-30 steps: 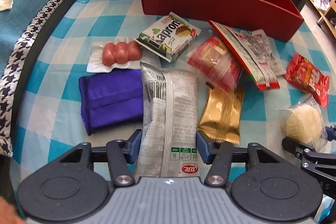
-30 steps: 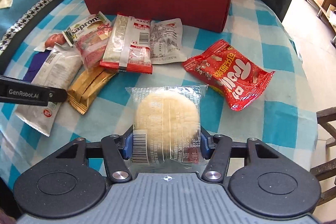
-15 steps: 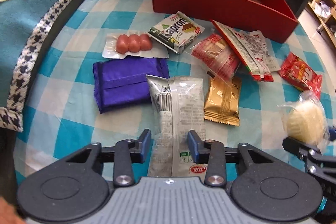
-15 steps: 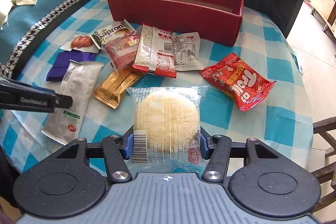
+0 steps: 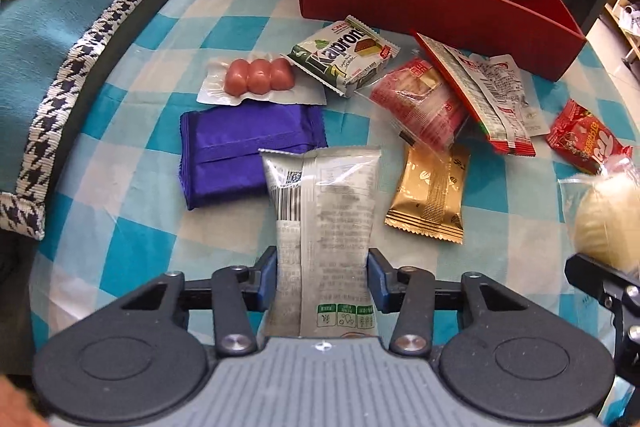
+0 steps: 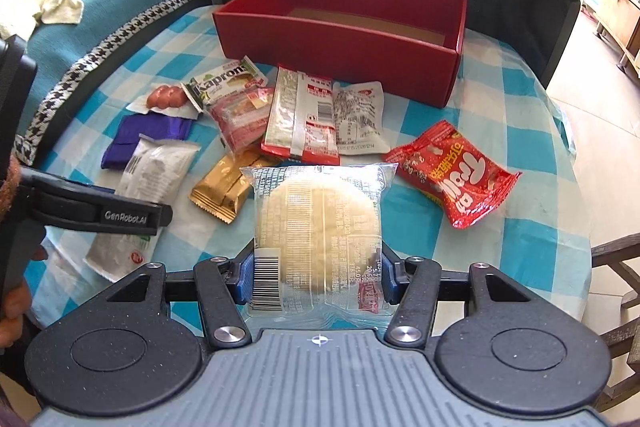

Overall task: Organize snacks
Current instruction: 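Lift the cream cake with the right tool while the left tool lifts the white-silver packet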

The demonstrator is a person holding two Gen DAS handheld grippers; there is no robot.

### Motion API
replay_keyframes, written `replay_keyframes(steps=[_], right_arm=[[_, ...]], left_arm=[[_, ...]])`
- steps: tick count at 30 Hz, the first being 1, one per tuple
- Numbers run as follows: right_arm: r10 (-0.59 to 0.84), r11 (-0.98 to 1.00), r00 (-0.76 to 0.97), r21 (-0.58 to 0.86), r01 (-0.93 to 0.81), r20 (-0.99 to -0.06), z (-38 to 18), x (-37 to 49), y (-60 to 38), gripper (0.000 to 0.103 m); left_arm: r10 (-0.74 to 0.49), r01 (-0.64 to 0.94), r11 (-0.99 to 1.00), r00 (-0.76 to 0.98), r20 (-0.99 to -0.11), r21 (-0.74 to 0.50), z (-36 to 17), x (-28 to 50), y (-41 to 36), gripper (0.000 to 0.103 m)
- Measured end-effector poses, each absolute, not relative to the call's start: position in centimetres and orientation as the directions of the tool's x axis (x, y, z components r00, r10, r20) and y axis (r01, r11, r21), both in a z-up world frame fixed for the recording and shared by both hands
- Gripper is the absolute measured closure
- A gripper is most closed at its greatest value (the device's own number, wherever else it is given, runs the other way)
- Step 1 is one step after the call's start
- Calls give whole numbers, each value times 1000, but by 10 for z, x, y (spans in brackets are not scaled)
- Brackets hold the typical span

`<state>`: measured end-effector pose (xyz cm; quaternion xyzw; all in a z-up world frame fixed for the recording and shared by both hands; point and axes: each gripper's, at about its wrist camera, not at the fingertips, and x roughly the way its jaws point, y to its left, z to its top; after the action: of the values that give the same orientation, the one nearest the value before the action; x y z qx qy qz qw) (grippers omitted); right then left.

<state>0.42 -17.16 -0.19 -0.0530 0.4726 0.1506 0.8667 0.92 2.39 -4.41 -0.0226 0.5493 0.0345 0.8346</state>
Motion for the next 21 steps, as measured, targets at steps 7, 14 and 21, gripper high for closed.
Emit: replay_keyframes(steps=[7, 14, 21], right_arm=[[223, 952, 538, 62, -301, -813, 8, 10, -170, 39], [202, 958, 515, 60, -280, -833, -1, 22, -168, 39], [204, 958, 494, 69, -278, -845, -8, 23, -170, 39]], left_arm=[[-60, -48, 995, 449, -892, -92, -17, 7, 28, 30], [-101, -16, 993, 436, -894, -120, -20, 17, 28, 40], [81, -64, 996, 421, -903, 60, -43, 25, 12, 0]])
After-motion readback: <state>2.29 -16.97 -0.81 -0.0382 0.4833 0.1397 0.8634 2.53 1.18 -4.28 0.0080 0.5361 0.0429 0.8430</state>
